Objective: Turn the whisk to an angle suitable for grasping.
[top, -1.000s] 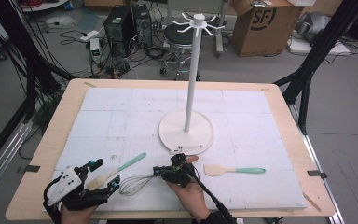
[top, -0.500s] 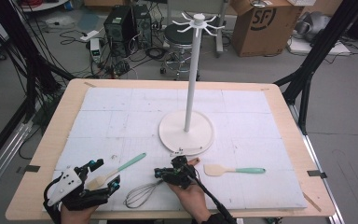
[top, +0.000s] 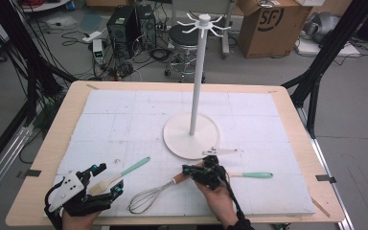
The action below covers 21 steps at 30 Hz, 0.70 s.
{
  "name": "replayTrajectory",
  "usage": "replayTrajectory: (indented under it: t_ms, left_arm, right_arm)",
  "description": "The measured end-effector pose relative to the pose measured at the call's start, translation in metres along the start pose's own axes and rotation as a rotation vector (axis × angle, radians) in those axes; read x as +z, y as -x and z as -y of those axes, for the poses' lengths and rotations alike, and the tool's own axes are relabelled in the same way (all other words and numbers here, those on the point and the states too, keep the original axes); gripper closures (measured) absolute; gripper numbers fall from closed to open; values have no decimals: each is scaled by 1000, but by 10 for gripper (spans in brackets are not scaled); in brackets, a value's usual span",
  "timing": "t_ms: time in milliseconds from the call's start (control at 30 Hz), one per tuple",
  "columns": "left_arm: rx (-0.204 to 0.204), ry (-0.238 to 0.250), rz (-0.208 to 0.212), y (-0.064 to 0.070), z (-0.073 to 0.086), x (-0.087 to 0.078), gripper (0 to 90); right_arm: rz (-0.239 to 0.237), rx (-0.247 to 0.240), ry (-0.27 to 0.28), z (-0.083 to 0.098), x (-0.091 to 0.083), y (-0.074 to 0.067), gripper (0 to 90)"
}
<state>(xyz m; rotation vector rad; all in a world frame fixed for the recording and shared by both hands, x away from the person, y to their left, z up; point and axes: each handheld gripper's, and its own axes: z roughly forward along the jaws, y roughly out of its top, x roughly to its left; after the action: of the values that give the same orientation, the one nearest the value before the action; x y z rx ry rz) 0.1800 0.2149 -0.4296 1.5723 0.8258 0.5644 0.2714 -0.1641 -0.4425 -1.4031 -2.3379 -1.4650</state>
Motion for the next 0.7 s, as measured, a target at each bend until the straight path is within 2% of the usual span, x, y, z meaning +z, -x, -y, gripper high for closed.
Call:
replayTrajectory:
  t_ms: [167,300,367,500,700]
  left_arm:
    - [1,-2,1,1,0,1,188]
    - [0,-4,-2,1,1,1,188]
    - [0,-5,-2,1,1,1,189]
    - [2,-8,-1,0,1,1,189]
    - [-2,-7,-3,-1,1,1,190]
  right_arm:
    - [60,57,19,10,-22,28,900]
    - [118,49,24,11,-30,38,900]
    - [143,73,31,9,-33,45,900]
    - [184,105,18,7,-31,55,900]
    - [194,114,-19,4,-25,58,900]
